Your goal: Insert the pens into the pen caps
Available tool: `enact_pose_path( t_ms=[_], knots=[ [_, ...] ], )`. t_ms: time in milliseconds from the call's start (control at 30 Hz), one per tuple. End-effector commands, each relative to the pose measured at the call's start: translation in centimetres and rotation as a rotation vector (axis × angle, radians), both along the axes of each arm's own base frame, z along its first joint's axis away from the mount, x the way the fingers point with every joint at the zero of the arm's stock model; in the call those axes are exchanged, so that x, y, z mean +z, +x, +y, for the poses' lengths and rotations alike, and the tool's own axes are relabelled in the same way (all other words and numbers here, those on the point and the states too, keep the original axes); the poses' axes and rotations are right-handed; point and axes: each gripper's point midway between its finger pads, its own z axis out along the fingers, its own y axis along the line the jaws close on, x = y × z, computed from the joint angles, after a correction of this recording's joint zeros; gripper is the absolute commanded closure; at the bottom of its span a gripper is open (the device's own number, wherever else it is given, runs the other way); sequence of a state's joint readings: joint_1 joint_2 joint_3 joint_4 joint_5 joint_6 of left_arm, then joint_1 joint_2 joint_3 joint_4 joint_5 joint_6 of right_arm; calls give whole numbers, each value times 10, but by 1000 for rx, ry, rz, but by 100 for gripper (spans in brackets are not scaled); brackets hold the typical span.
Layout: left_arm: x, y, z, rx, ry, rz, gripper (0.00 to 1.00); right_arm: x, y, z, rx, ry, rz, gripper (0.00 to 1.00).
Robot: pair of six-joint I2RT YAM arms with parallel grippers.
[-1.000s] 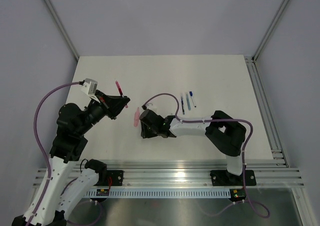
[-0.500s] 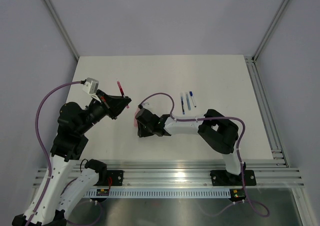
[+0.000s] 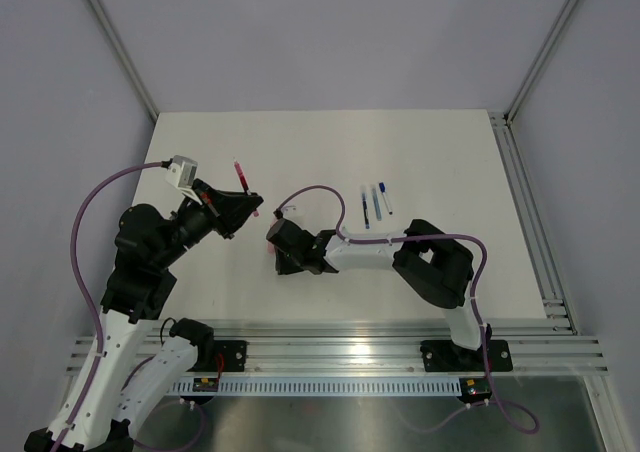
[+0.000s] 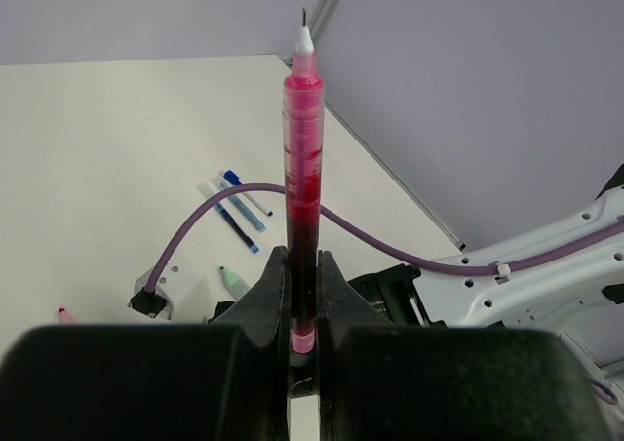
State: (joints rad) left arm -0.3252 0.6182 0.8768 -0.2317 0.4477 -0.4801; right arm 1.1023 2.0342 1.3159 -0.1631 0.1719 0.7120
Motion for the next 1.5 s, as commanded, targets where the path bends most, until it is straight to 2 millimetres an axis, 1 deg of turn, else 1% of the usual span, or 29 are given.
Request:
enact_pose_path(
  t_ms=[0, 133, 233, 333, 367, 467, 500, 533, 633, 667, 733, 767, 800, 833, 967, 1000, 1033, 1067, 1100, 1167, 1200, 1233, 1267, 1300, 1333, 1367, 1400, 1433, 1467],
  knots=[
    [23, -4, -2, -24, -29, -72, 100, -14, -1, -8, -17, -71, -7, 71],
    [22, -3, -2, -22, -29, -66, 100, -15, 0, -11, -24, -81, -9, 71],
    [21, -3, -3, -29, -33, -63, 100, -19, -3, -10, -15, -81, 1, 74],
    [21, -2, -4, -30, -36, -60, 100, -21, -3, -9, -22, -66, 6, 83],
    [19, -1, -4, -31, -37, -54, 100, -21, -3, -10, -24, -65, 3, 83],
    [19, -1, -6, -39, -43, -52, 100, -21, -3, -11, -33, -58, 0, 89],
    [18, 0, -6, -40, -44, -48, 100, -20, -3, -11, -34, -53, 1, 94],
    [18, 0, -7, -40, -44, -46, 100, -22, -4, -13, -37, -57, 3, 97],
    [15, 1, -8, -42, -43, -30, 100, -16, -2, -16, -55, -42, -18, 100],
    [13, 0, -8, -46, -41, -24, 100, -7, 2, -14, -64, -17, -42, 100],
    [4, -1, -8, -46, -34, 1, 100, -3, 2, -17, -64, 0, -59, 100],
    [1, -2, -7, -43, -30, 9, 100, 9, 5, -12, -66, 42, -79, 100],
    [-5, -4, -6, -40, -25, 21, 100, 8, 4, -16, -68, 44, -82, 100],
    [-10, -5, -5, -33, -14, 39, 100, 20, 4, -10, -60, 94, -100, 100],
    [-28, -13, -2, -32, 5, 88, 100, 37, 2, -9, -58, 182, -122, 100],
    [-33, -13, -2, -32, 11, 103, 100, 34, -1, -14, -61, 180, -121, 100],
    [-41, -16, -1, -35, 17, 125, 100, 43, -1, -13, -64, 208, -137, 100],
    [-45, -16, -2, -38, 19, 138, 100, 46, -3, -14, -65, 217, -141, 100],
    [-49, -17, -2, -39, 20, 149, 100, 43, -5, -19, -67, 216, -138, 100],
    [-58, -18, -4, -50, 17, 180, 100, 56, -5, -21, -71, 252, -157, 100],
    [-61, -18, -5, -54, 12, 193, 100, 53, -8, -26, -71, 248, -156, 100],
    [-64, -19, -6, -62, 12, 202, 100, 68, -7, -27, -71, 285, -181, 100],
    [-68, -18, -7, -63, 13, 216, 100, 75, -8, -29, -73, 303, -192, 100],
    [-70, -17, -7, -63, 15, 224, 100, 73, -10, -36, -74, 299, -197, 100],
    [-71, -18, -8, -70, 18, 227, 100, 88, -10, -38, -82, 333, -218, 100],
    [-73, -18, -9, -75, 25, 236, 100, 93, -10, -41, -79, 338, -230, 100],
    [-76, -18, -9, -80, 34, 242, 100, 92, -12, -46, -82, 336, -233, 100],
    [-78, -20, -10, -90, 40, 247, 100, 104, -12, -49, -86, 363, -250, 100],
    [-79, -22, -12, -106, 47, 246, 100, 107, -13, -51, -85, 373, -255, 100]
  ],
)
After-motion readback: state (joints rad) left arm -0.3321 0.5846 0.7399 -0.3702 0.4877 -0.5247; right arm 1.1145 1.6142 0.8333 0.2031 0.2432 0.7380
